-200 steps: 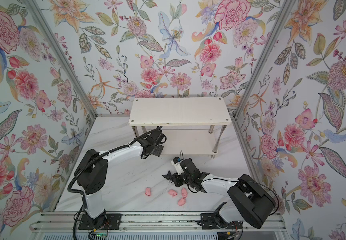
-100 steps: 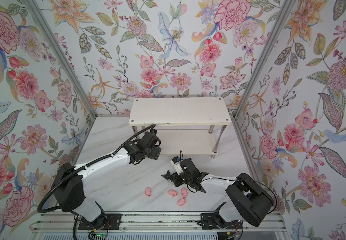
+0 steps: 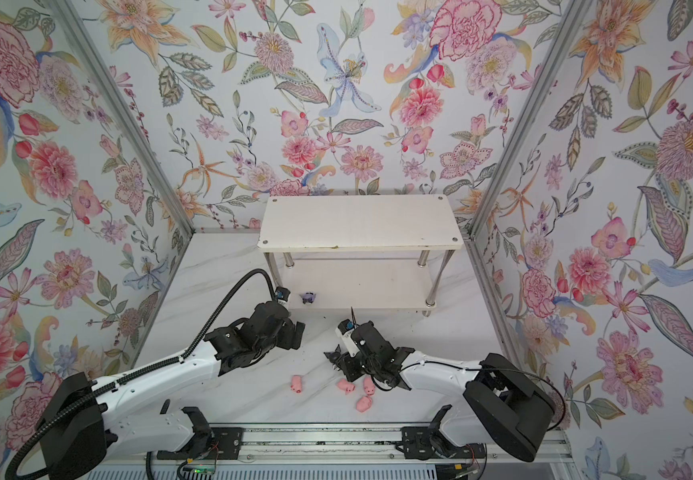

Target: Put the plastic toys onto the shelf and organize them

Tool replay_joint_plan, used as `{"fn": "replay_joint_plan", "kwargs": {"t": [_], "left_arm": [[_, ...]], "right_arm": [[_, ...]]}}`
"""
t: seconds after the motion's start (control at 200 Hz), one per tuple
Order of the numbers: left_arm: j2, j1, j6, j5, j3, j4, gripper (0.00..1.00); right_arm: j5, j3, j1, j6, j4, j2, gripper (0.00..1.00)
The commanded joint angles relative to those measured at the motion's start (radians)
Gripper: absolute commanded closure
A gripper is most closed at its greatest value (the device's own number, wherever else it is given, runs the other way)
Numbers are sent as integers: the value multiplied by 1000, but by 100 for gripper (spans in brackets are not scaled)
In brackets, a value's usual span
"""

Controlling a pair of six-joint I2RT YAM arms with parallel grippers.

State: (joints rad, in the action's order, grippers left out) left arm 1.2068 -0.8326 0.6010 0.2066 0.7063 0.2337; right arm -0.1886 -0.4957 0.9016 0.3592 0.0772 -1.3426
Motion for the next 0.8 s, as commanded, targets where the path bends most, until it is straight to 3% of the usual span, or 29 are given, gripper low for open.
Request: {"fn": "replay_joint_plan", "kwargs": {"t": [0.0,0.32,0.525,0.796], "left_arm": [[-59,-14,57,-53,-89,-151,11],[-203,-25,117,-98,-346,-390,11],[-268,-27,145,-121,-474,-485,12],[-288,-39,87,-165,-496,-456,19]], "right_arm": [[92,-39,63,35,-114,1,81],[212,-190,266,134,-154,-154,81],[222,-297,308,167,-185,-234,79],[292,-294,332,220,-183,-142,78]]}}
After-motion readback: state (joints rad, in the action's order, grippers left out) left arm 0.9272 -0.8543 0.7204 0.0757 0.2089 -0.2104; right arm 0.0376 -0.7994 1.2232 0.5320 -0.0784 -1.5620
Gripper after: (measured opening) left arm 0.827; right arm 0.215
